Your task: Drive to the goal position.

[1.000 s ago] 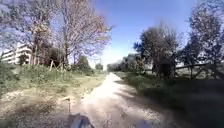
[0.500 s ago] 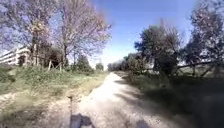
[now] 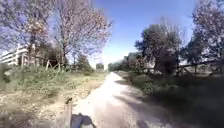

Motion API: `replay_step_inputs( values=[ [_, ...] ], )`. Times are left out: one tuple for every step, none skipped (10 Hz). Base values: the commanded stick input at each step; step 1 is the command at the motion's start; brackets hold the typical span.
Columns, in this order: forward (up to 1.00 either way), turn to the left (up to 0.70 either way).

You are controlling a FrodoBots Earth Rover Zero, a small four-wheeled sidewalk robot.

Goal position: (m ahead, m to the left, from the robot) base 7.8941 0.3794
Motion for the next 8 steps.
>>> replay_step_inputs(
  values=[
    [0.50,0.00],
    [0.50,0.00],
    [0.50,0.00],
    [0.50,0.00],
    [0.50,0.00],
    [0.50,0.00],
    [0.50,0.00],
    [0.50,0.00]
  ],
)
